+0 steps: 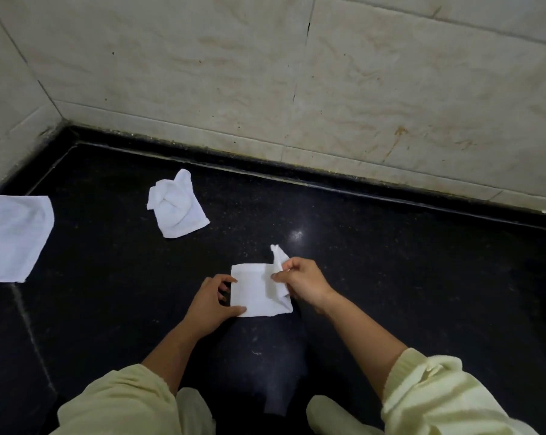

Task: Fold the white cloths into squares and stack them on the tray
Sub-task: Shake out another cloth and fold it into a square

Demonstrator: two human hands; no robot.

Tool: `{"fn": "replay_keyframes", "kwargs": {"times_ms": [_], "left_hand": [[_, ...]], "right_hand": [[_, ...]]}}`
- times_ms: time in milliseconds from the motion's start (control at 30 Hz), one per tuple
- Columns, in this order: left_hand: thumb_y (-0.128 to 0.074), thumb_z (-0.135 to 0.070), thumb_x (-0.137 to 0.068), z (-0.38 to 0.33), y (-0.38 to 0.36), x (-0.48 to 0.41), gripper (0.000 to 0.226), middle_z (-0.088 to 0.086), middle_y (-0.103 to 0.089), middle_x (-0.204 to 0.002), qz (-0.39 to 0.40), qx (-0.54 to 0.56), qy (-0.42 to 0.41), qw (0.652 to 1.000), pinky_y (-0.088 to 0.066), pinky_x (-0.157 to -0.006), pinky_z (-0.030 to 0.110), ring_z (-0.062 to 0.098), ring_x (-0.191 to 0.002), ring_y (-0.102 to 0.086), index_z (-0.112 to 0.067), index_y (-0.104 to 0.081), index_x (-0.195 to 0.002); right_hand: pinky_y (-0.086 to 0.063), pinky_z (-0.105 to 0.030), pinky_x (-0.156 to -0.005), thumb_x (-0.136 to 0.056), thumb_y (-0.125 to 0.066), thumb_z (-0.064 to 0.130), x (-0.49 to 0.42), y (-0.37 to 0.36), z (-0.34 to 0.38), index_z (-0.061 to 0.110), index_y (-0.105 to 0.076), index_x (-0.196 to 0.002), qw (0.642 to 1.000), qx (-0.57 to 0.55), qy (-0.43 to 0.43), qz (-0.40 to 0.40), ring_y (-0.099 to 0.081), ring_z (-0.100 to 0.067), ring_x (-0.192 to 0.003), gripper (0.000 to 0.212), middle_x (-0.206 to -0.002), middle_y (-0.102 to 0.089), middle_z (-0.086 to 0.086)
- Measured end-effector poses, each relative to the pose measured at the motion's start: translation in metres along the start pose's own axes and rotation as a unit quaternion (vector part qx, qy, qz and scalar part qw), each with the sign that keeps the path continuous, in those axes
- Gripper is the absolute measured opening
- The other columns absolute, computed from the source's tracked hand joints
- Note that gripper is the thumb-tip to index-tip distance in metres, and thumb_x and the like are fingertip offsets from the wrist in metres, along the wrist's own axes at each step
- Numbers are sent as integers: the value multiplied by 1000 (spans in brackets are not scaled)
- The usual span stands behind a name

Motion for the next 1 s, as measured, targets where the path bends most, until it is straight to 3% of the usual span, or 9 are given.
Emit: {"fn": "replay_keyframes", "kwargs": {"times_ms": [233, 433, 533, 700, 1000], "left_hand": [[-86, -22, -67, 3, 1, -1, 54, -5, -48, -100, -7, 26, -22, 999, -41, -62, 5, 6, -77, -50, -30, -56, -111], [-61, -20, -92, 8, 3, -7, 20, 1, -52, -101, -27, 44, -16, 999, -41, -66, 7, 6, -76, -51, -23, -61, -112], [-52, -22, -97, 12, 2, -10, 19, 0, -54, -103, -24, 49, -6, 998, -43, -72, 11, 7, -81, -54, -21, -62, -113], [-42, -28, -100, 18, 1, -14, 18, -1, -56, -104, -10, 56, 4, 998, -50, -92, 37, 14, -93, -60, -30, -60, -105], [-43, -31, -100, 16, 3, -12, 21, 1, -60, -102, -3, 97, 34, 995, -52, -90, 39, 17, -93, -62, -25, -63, -101]], "right_hand": [[-46, -22, -47, -85, -61, 5, -16, -54, -11, 13, -51, -80, 994, 92, -40, 33, -57, -12, -47, 14, -67, -57, -4], [-44, -21, -47, -88, -60, 8, -19, -71, -20, 11, -50, -86, 994, 86, -50, 39, -55, -10, -48, 10, -66, -57, -4], [-44, -21, -48, -87, -61, 8, -21, -75, -22, 11, -51, -86, 995, 68, -54, 39, -55, -11, -47, 10, -65, -58, -4], [-45, -20, -49, -86, -61, 4, -22, -80, -23, 11, -54, -89, 996, 50, -53, 48, -57, -11, -49, 10, -67, -60, -4], [-41, -10, -46, -87, -53, 0, -15, -82, -19, 17, -63, -81, 993, 50, -49, 92, -58, -9, -60, 20, -75, -64, -1]]}}
Point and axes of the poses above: each hand's wrist, its own x-axis away from the middle knuckle, its own y-axis out of the back of the hand, z = x × y, the point moved 7 cm from there along -x, towards the middle knuckle
